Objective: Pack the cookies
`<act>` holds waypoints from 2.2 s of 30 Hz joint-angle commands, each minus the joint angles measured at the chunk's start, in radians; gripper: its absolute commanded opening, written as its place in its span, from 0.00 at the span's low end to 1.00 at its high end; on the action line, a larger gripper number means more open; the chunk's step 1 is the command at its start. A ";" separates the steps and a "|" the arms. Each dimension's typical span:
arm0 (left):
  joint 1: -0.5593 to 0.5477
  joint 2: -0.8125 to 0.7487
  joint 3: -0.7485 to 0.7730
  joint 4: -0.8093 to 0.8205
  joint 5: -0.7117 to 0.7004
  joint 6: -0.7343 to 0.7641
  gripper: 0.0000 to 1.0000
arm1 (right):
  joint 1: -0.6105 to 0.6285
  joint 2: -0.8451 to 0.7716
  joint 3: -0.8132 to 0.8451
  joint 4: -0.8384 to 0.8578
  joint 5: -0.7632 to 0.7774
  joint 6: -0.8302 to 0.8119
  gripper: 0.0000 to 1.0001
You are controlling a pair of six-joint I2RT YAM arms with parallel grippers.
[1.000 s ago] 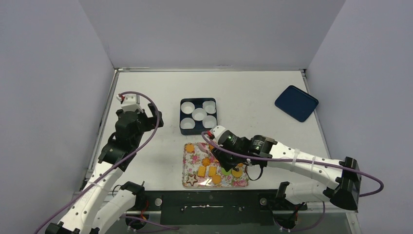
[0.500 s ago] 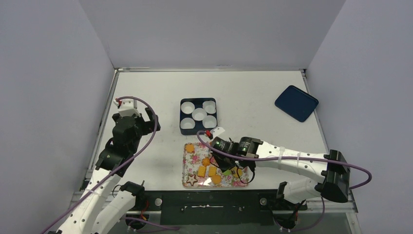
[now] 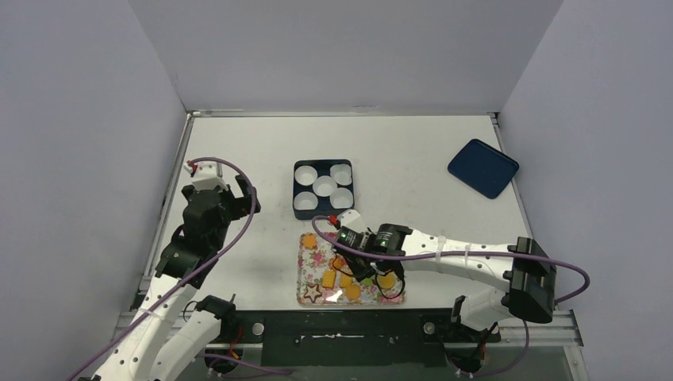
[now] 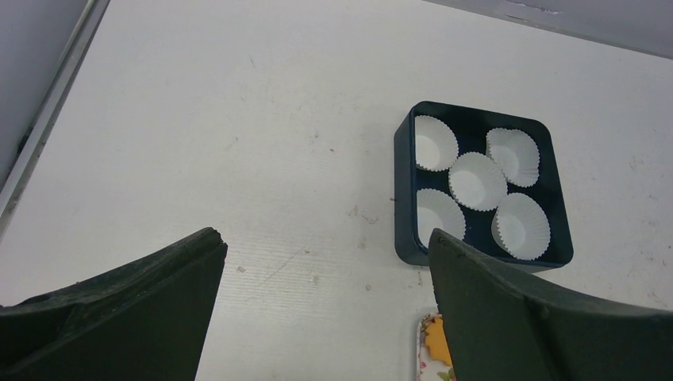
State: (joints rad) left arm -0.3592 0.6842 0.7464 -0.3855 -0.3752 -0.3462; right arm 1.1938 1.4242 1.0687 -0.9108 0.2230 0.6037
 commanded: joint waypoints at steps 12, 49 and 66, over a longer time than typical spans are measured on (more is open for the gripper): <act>-0.007 -0.006 0.007 0.007 -0.016 0.008 0.97 | 0.008 0.072 0.062 0.037 0.036 0.021 0.39; -0.012 -0.014 0.002 0.009 -0.015 0.006 0.97 | 0.016 0.115 0.153 -0.043 -0.025 0.008 0.49; -0.020 -0.012 0.002 0.009 -0.025 0.006 0.97 | -0.038 0.107 0.138 -0.069 -0.122 0.022 0.41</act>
State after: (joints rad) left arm -0.3725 0.6815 0.7418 -0.3862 -0.3859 -0.3466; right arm 1.1675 1.5513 1.1801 -0.9516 0.1219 0.6147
